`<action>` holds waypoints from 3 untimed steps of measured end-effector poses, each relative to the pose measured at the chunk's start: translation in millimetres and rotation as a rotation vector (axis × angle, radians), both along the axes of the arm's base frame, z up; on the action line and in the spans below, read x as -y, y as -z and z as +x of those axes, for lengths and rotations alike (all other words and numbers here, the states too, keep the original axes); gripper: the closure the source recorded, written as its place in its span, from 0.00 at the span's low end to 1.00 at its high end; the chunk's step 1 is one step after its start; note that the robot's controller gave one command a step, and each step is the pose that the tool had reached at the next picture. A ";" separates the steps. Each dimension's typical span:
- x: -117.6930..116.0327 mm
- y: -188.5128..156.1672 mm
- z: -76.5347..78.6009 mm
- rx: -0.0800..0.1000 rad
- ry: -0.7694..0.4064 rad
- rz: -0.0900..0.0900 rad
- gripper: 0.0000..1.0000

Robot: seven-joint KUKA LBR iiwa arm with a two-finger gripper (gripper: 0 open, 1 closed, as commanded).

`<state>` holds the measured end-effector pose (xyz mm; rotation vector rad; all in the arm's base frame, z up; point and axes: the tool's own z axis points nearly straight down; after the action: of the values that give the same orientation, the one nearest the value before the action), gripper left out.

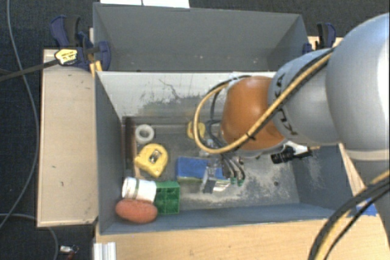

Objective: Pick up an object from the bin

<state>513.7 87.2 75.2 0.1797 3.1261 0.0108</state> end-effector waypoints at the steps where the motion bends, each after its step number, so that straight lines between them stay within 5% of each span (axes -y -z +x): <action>1: 1.5 -84.0 2.8 0.002 0.007 0.001 1.00; 3: 1.9 -107.8 -1.8 -0.007 0.038 0.000 1.00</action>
Offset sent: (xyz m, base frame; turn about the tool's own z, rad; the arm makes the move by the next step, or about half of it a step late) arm 0.0000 0.0000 0.0000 0.0000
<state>511.9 85.4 183.0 0.2390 3.1287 0.0093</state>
